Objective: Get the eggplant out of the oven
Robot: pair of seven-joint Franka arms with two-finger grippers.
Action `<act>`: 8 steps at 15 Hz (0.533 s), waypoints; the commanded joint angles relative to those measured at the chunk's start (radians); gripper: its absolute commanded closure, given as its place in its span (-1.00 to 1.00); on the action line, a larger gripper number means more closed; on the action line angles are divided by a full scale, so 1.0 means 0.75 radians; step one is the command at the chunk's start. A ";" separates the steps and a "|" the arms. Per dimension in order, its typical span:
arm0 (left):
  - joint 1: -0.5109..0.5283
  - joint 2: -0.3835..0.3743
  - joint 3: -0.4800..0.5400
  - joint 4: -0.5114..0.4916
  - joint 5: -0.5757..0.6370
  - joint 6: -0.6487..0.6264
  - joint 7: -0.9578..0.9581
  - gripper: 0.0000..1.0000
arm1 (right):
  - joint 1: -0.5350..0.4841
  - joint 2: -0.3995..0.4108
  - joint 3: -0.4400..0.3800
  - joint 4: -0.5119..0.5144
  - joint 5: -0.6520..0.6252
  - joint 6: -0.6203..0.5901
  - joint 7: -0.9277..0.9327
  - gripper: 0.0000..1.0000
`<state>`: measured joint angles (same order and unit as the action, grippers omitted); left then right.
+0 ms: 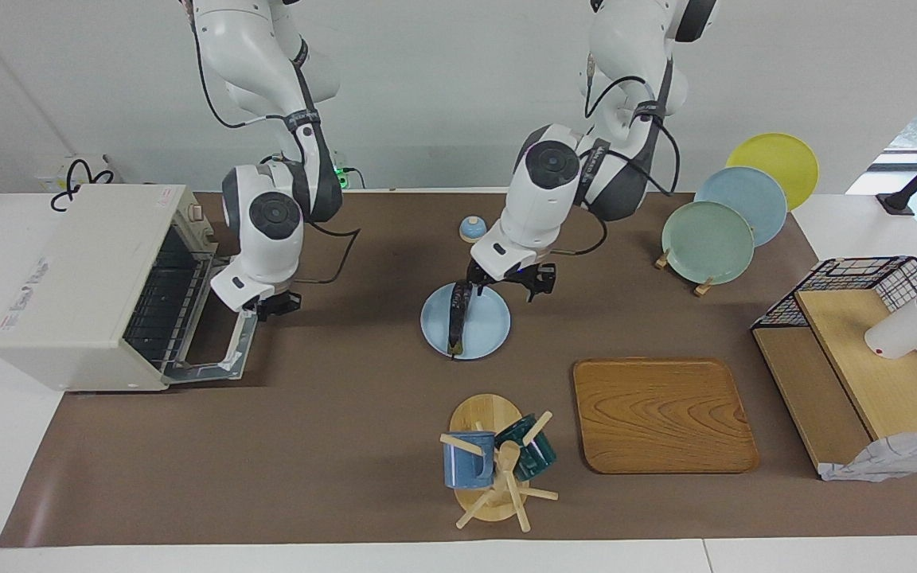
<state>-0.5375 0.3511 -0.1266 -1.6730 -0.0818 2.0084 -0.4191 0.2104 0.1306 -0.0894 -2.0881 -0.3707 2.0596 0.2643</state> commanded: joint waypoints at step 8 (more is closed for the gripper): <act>-0.177 0.055 0.026 -0.258 -0.022 0.365 -0.145 -1.00 | -0.225 -0.166 -0.040 0.027 0.050 -0.087 -0.313 0.88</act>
<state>-0.6436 0.4063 -0.1259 -1.8210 -0.0820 2.2306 -0.5100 0.0868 -0.0338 -0.1126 -2.0630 -0.3572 1.9780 0.0821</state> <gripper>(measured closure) 0.000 0.965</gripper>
